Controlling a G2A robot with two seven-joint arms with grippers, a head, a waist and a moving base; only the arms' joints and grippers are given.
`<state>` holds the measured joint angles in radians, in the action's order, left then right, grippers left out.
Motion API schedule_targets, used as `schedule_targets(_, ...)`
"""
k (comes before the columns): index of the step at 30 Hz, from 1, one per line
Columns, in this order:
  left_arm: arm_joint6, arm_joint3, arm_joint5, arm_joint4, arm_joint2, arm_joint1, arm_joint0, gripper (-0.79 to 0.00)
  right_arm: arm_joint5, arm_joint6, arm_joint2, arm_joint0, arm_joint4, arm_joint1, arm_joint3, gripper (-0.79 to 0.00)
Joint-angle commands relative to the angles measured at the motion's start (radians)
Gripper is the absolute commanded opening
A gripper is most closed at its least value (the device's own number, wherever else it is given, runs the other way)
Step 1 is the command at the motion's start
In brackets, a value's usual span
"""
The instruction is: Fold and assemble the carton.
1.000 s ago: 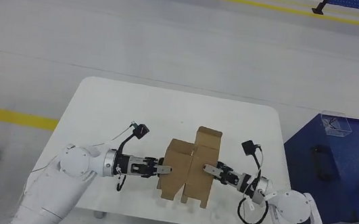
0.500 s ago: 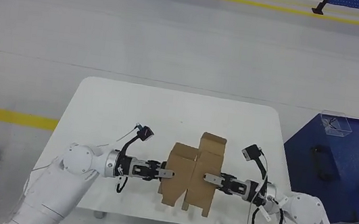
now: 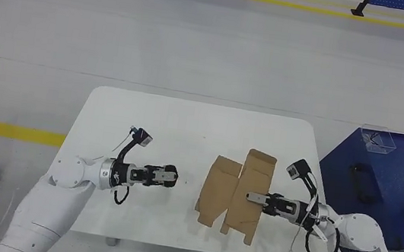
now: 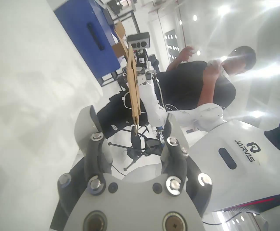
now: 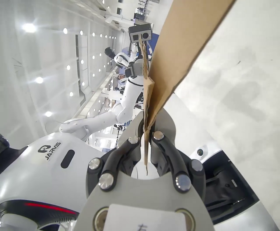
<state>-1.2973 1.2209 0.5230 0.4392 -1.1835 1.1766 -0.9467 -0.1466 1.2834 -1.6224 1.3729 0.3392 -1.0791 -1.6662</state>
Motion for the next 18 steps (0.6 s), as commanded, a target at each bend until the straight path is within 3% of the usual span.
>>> schedule_targets(1,-0.014,-0.008,-0.014,-0.009,-0.008,-0.006,-0.004,0.000,-0.002,0.000,0.001,0.000,0.000,0.000,0.000,-0.785)
schedule_targets(9,-0.009,-0.019,-0.019,-0.030,-0.011,-0.009,0.000,0.000,-0.008,-0.015,-0.001,-0.002,0.004,-0.001,-0.013,-0.785)
schedule_targets(12,-0.009,-0.019,-0.019,-0.030,-0.011,-0.009,0.000,0.000,-0.045,-0.017,-0.021,-0.015,0.109,0.000,-0.158,-0.785)
schedule_targets(18,-0.009,-0.019,-0.019,-0.030,-0.011,-0.009,0.000,0.000,-0.039,-0.065,-0.015,-0.100,0.137,0.004,-0.469,-0.785)
